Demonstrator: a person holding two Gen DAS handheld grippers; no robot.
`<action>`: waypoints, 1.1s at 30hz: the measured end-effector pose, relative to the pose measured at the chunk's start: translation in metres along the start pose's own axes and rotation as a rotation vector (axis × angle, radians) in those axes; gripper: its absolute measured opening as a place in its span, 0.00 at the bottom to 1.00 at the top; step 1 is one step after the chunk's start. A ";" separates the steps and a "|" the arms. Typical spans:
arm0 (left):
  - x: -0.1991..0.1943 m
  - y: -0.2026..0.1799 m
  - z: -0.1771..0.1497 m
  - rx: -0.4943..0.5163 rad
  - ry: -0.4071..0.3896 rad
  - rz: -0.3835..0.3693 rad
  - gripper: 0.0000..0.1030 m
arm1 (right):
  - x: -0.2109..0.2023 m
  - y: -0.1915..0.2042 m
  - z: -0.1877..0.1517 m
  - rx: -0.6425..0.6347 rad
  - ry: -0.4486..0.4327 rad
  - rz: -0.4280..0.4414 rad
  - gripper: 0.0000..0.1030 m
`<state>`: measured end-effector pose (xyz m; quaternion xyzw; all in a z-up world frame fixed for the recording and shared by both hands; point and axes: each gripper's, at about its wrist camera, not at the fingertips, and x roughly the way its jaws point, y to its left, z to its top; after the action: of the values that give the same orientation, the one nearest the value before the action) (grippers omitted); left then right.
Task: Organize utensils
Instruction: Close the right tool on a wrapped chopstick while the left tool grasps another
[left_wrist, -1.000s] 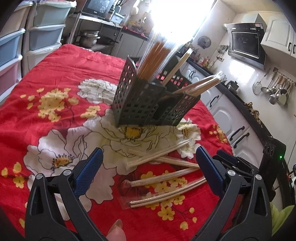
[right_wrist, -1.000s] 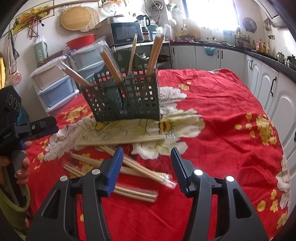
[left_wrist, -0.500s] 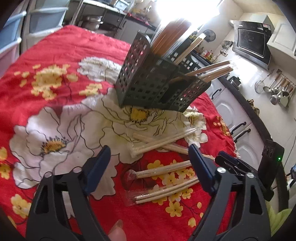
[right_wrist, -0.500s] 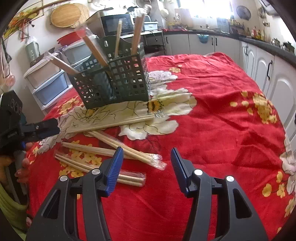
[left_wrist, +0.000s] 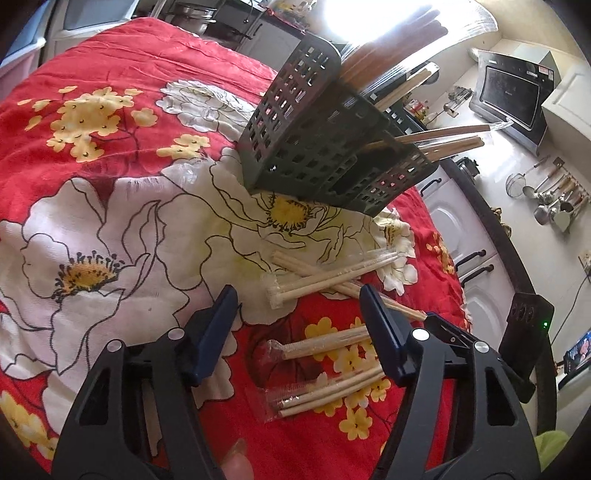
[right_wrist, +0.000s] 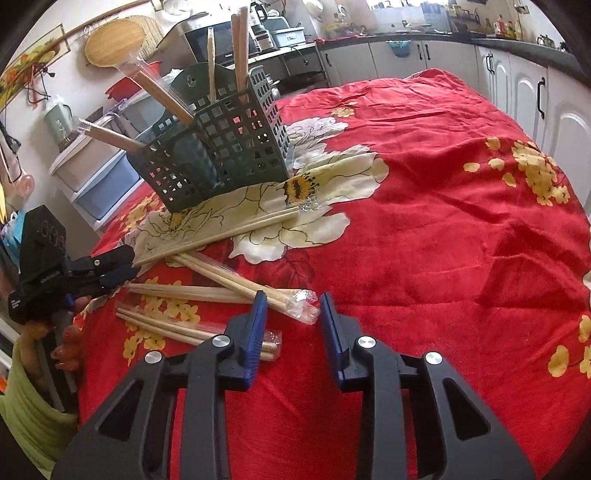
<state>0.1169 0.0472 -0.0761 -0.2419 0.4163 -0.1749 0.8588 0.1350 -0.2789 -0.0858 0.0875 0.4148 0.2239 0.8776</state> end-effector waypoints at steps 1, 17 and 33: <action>0.001 0.000 0.000 0.001 0.001 0.000 0.56 | 0.000 -0.001 0.000 0.003 -0.001 0.003 0.25; 0.002 0.015 0.009 -0.092 -0.007 -0.063 0.40 | -0.017 0.003 0.001 -0.013 -0.049 0.006 0.03; -0.045 -0.018 0.027 -0.023 -0.149 -0.156 0.04 | -0.048 0.027 0.026 -0.100 -0.187 0.009 0.01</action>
<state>0.1099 0.0623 -0.0228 -0.2955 0.3330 -0.2179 0.8685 0.1196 -0.2766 -0.0271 0.0661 0.3188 0.2392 0.9148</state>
